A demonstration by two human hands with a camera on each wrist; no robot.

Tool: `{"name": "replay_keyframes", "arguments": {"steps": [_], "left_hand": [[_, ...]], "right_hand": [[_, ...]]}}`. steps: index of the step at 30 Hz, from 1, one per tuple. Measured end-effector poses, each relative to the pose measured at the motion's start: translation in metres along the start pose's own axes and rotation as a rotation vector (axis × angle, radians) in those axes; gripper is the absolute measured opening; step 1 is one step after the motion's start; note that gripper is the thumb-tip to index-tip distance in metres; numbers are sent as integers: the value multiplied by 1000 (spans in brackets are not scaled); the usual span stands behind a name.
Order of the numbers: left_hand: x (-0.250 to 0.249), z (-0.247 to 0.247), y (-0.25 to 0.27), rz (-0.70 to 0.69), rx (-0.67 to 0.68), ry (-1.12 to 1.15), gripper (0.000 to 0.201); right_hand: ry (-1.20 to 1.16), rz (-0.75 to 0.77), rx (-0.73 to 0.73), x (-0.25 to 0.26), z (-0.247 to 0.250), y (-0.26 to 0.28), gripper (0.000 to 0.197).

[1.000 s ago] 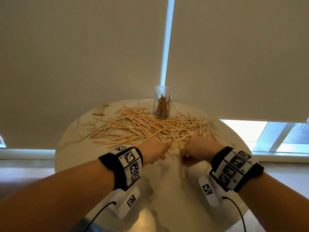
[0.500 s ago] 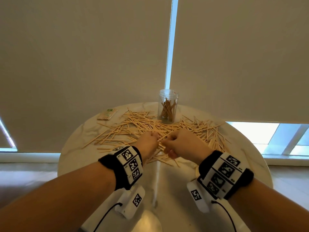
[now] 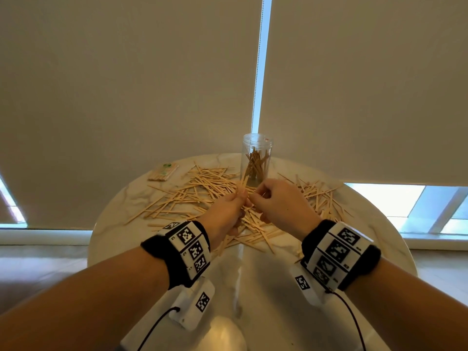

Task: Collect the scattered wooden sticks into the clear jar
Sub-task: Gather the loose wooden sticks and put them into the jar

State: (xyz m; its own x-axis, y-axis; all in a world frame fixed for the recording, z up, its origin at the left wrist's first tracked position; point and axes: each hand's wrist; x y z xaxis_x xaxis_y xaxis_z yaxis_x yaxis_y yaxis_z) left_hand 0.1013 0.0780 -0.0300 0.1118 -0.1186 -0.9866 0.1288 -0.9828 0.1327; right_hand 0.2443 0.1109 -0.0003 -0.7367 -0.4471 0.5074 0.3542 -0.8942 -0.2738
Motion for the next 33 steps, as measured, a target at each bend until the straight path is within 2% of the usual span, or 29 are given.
{"name": "replay_keyframes", "arguments": {"steps": [2,3,5,7,11,14,16,18,20,22,24,26,28,31,33], "left_hand": [[-2,3,1,-23,16,-10,37],[-4,5,2,-22,30,-5,36],[-8,6,4,-2,69,11,39],[-12,7,6,13,86,14,42],[-21,16,8,-16,58,28,47],[-23,29,3,-50,-60,32,42],[-21,36,-3,-41,-133,3,37],[-17,37,-4,-24,-144,-21,38],[-12,34,-4,-10,-125,19,40],[-9,32,-5,7,-148,71,35],[-7,35,-9,17,-240,35,29],[-7,43,-13,21,-356,3,32],[-9,50,-16,29,-438,6,48],[-10,58,-20,46,-440,52,46],[-6,62,-22,47,-418,66,42]], "right_hand": [[77,-43,32,-5,0,-6,10],[88,-52,89,-6,0,-8,16],[-5,-10,265,-4,-2,-11,33],[-162,57,358,3,-4,-13,26],[-276,58,285,9,-12,-19,11],[-227,13,241,9,-14,-21,9],[-364,-53,232,14,-13,-21,9],[-564,-80,226,22,-14,-21,14],[-566,-45,203,31,-16,-24,16],[-508,-17,225,37,-19,-28,20],[-361,-36,245,38,-24,-38,25],[-34,-55,278,36,-30,-48,40],[314,-64,427,35,-38,-53,54],[641,-77,622,34,-61,-58,69],[686,-64,596,33,-74,-62,69]]}}
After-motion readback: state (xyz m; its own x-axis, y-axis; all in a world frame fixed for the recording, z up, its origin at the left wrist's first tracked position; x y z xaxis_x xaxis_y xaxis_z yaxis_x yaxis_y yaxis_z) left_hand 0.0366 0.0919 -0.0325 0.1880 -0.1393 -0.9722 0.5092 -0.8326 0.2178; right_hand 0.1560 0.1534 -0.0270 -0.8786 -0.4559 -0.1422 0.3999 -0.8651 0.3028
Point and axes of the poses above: each hand's wrist, its own y-axis away from the middle knuckle, its own z-axis out of the back of the hand, x = y × z, and after that the axes turned 7 degrees about y, right-handed
